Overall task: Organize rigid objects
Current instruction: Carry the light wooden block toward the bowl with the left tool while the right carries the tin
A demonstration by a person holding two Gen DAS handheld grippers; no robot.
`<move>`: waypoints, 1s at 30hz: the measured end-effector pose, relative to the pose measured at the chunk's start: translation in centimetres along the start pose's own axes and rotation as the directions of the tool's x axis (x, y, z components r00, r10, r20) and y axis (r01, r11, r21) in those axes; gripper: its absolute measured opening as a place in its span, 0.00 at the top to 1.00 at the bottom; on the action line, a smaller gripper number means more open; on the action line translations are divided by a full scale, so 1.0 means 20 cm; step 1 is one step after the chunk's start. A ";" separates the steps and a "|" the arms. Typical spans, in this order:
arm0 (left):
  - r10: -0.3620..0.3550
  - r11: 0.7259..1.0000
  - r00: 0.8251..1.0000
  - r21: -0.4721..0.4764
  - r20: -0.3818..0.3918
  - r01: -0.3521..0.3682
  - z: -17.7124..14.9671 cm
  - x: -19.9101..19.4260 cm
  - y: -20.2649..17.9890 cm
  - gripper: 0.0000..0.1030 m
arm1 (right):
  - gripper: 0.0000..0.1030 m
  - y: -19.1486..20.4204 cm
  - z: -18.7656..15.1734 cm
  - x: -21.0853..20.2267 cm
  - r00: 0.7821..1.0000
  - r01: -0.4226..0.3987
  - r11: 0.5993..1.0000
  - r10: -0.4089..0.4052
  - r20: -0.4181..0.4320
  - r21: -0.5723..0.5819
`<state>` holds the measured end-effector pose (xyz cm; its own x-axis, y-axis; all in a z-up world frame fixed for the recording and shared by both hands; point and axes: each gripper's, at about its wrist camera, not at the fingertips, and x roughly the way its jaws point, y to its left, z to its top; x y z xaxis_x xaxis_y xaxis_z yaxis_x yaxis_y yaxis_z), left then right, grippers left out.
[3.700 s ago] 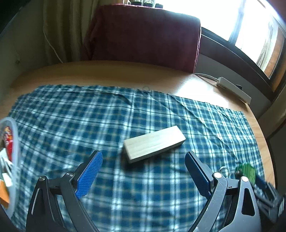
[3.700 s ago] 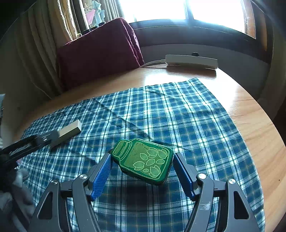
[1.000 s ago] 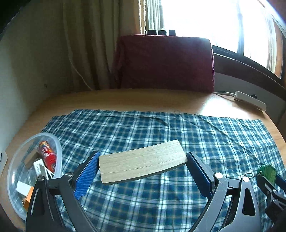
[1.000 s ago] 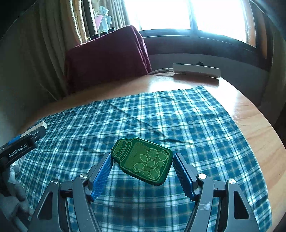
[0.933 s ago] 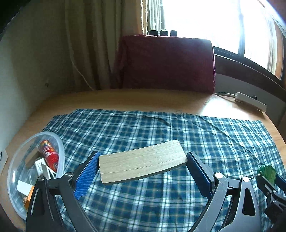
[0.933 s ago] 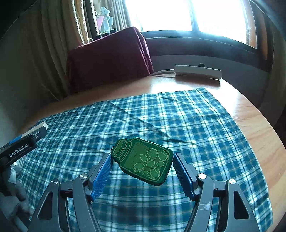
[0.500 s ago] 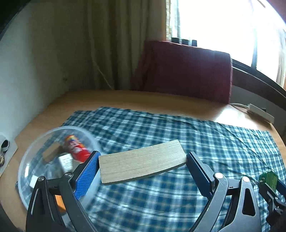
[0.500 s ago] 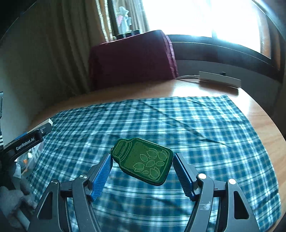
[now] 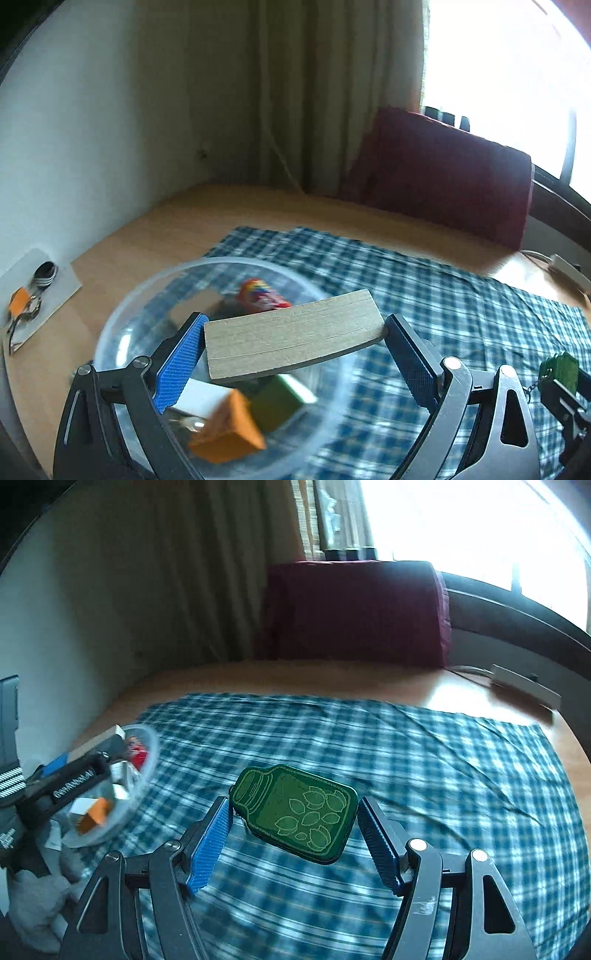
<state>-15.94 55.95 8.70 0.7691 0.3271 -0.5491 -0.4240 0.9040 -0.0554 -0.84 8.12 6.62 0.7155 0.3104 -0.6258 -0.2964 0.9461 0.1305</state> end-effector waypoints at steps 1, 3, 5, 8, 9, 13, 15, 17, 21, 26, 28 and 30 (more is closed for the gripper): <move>0.008 1.000 1.000 -0.007 -0.001 -0.008 0.00 0.00 0.11 0.07 | 0.29 0.04 0.01 0.01 1.000 -0.015 1.000 0.015 -0.002 -0.013; 0.024 0.999 1.000 -0.024 -0.005 -0.024 0.00 0.00 0.36 0.07 | 0.29 0.11 0.03 0.03 0.999 -0.034 0.999 0.033 -0.005 -0.031; 0.038 0.998 0.999 -0.042 -0.010 -0.038 0.00 -0.01 0.61 0.07 | 0.29 0.19 0.04 0.05 0.999 -0.054 0.997 0.053 -0.010 -0.048; 0.055 0.997 0.998 -0.061 -0.011 -0.056 0.00 -0.03 0.91 0.07 | 0.29 0.30 0.06 0.08 0.996 -0.085 0.994 0.084 -0.018 -0.067; 0.065 0.996 0.998 -0.065 -0.009 -0.065 0.01 -0.04 1.04 0.07 | 0.29 0.33 0.06 0.09 0.995 -0.096 0.993 0.095 -0.022 -0.071; 0.087 0.993 0.996 -0.081 -0.007 -0.087 0.02 -0.06 1.49 0.07 | 0.29 0.45 0.08 0.14 0.990 -0.141 0.987 0.138 -0.034 -0.080; 0.097 0.991 0.995 -0.091 -0.007 -0.097 0.02 -0.07 1.74 0.07 | 0.29 0.50 0.09 0.16 0.987 -0.156 0.984 0.153 -0.038 -0.087; 0.106 0.989 0.994 -0.100 -0.005 -0.106 0.02 -0.08 2.01 0.07 | 0.29 0.57 0.09 0.18 0.984 -0.176 0.979 0.173 -0.042 -0.101; 0.127 0.986 0.992 -0.107 0.005 -0.126 0.02 -0.12 2.47 0.07 | 0.29 0.68 0.10 0.24 0.978 -0.208 0.969 0.203 -0.051 -0.131; 0.135 0.983 0.991 -0.128 0.004 -0.134 0.00 -0.18 3.06 0.07 | 0.29 0.79 0.10 0.31 0.973 -0.228 0.961 0.220 -0.067 -0.158; 0.129 0.981 0.992 -0.144 0.000 -0.128 0.00 -0.19 3.29 0.07 | 0.29 0.83 0.09 0.33 0.971 -0.236 0.957 0.227 -0.073 -0.170; 0.128 0.979 0.992 -0.161 0.004 -0.126 -0.01 -0.21 3.47 0.06 | 0.25 0.86 0.09 0.34 0.970 -0.241 0.952 0.231 -0.071 -0.190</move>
<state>-48.69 117.24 7.05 0.7107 0.4413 -0.5479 -0.5888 0.7993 -0.1199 0.06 26.62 5.90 0.5808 0.5134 -0.6318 -0.5745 0.8083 0.1288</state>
